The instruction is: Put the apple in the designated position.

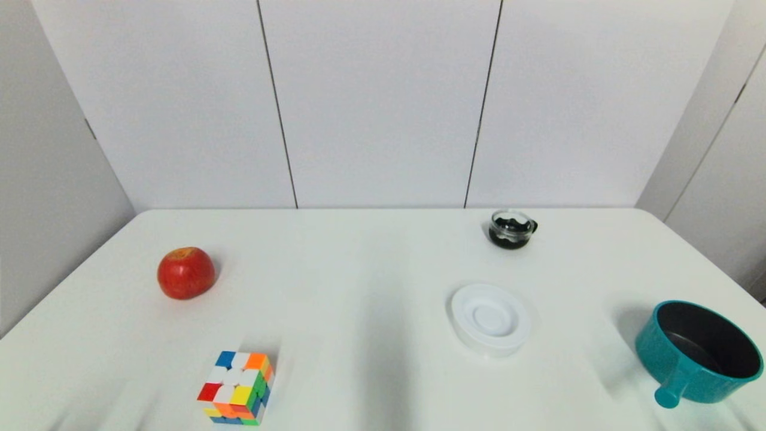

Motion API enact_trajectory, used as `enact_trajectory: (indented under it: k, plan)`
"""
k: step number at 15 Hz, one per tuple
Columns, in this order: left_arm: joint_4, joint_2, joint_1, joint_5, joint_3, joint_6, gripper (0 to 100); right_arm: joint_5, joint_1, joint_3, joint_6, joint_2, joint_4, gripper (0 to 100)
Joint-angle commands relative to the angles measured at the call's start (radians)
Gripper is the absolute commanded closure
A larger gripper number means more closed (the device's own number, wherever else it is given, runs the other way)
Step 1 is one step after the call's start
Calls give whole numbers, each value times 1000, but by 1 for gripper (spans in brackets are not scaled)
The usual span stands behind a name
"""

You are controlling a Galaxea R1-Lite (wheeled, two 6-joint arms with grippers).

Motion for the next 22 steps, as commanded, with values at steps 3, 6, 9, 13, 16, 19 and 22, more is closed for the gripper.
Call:
enact_trajectory:
  k: [3,6,9,13,16,19,22]
  plan:
    - [-4,1,2,1,0,-12,0,0,0,12,0,0,0,0]
    - [-1,40,0,4,-8,-4,0,0,0,12,0,0,0,0]
    - [-5,276,3,3,-150,-18,0,0,0,12,0,0,0,0]
    - [-4,610,-3,0,-347,-6,0,0,0,12,0,0,0,0]
    - [-10,870,-4,3,-492,-6,0,0,0,11,0,0,0,0]
    - [-62,1139,-4,1,-635,-8,0,0,0,12,0,0,0,0]
    - [-77,1313,-4,4,-681,-12,0,0,0,12,0,0,0,0]
